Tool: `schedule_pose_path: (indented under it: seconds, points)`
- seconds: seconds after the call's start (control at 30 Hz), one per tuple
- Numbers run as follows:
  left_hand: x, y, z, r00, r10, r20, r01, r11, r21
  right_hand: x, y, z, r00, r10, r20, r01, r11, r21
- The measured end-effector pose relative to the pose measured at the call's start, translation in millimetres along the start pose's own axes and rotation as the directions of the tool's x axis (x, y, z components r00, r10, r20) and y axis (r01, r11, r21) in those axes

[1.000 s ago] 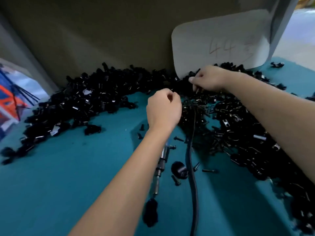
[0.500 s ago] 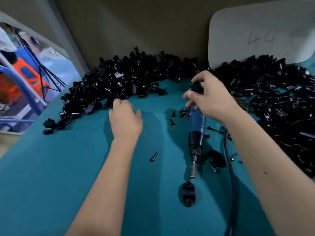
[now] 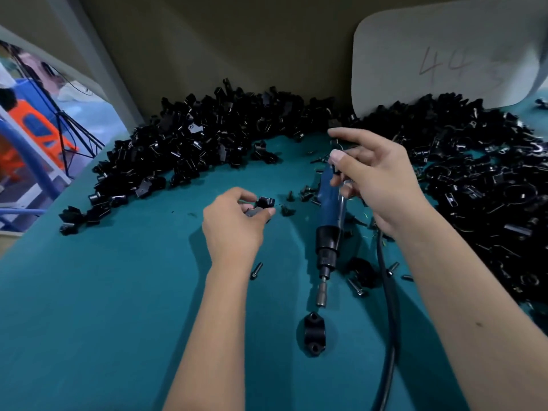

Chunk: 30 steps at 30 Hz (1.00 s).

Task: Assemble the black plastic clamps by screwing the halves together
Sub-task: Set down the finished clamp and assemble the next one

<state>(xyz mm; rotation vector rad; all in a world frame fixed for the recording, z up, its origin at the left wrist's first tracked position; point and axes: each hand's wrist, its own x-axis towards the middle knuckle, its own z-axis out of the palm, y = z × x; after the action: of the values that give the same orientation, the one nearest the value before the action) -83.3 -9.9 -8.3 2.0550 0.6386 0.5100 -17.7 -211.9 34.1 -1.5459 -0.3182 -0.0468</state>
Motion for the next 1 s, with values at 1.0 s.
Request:
schedule_pose_path:
  seconds: [1.0]
  points:
    - [-9,26,11,0.925,0.068,0.374,0.28,0.543,-0.791,-11,2,8,0.986,0.061,0.156,-0.1,0.961,0.256]
